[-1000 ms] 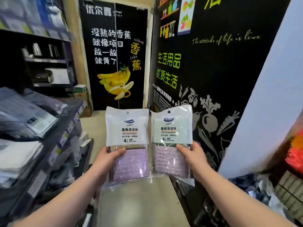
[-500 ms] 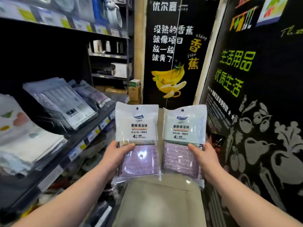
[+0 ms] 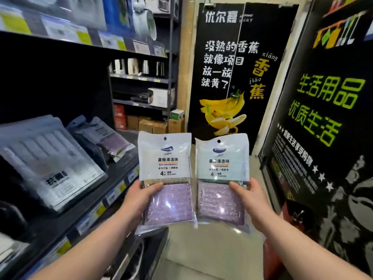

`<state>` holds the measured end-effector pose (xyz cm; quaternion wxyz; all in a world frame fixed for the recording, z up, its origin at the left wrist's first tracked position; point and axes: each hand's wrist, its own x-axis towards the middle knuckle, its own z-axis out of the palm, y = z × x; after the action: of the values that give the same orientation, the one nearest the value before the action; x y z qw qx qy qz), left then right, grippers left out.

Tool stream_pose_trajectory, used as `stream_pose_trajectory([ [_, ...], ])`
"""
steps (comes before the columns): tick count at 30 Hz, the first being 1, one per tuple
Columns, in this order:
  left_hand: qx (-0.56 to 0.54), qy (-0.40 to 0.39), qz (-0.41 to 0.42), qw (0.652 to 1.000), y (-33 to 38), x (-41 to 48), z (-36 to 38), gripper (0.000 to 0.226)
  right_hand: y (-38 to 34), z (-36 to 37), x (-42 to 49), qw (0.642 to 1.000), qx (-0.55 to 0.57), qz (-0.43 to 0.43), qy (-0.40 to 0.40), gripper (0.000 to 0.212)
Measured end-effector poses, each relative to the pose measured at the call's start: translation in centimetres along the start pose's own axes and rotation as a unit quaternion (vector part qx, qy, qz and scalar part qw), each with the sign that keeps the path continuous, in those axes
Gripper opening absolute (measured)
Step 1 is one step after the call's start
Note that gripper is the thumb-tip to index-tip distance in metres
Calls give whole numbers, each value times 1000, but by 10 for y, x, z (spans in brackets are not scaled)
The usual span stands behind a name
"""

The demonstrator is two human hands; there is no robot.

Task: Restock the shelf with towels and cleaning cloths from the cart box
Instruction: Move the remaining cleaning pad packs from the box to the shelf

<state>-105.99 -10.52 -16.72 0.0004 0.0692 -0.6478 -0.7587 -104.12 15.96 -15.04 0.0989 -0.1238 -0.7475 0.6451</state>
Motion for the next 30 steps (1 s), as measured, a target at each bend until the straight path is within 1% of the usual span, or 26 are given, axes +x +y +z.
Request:
stream_pose_trajectory([
  [3, 6, 26, 12, 1000, 0, 28, 5, 17, -2, 15, 49, 1000, -4, 0, -17, 29],
  [5, 1, 43, 8, 999, 0, 46, 6, 22, -4, 28, 82, 999, -1, -10, -35, 28],
  [7, -23, 80, 2, 997, -1, 62, 8, 29, -4, 42, 114, 998, -7, -20, -67, 28],
  [10, -42, 137, 8, 990, 0, 84, 11, 33, -5, 62, 159, 992, -18, -26, -120, 28],
  [12, -46, 172, 20, 984, 1, 99, 16, 31, -10, 73, 190, 986, -16, -37, -164, 28],
  [15, -51, 231, 26, 971, 5, 118, 24, 29, -19, 88, 233, 975, -8, -50, -218, 33],
  [18, -59, 288, 48, 954, 10, 129, 33, 27, -27, 106, 271, 958, -4, -73, -279, 38],
  [21, -69, 338, 60, 937, 18, 132, 35, 25, -34, 128, 297, 942, -2, -92, -323, 34],
  [27, -58, 420, 81, 902, 32, 133, 17, 23, -36, 183, 315, 913, 34, -53, -402, 31],
  [30, -51, 453, 98, 885, 37, 141, -2, 26, -38, 214, 320, 901, 29, -67, -429, 30],
])
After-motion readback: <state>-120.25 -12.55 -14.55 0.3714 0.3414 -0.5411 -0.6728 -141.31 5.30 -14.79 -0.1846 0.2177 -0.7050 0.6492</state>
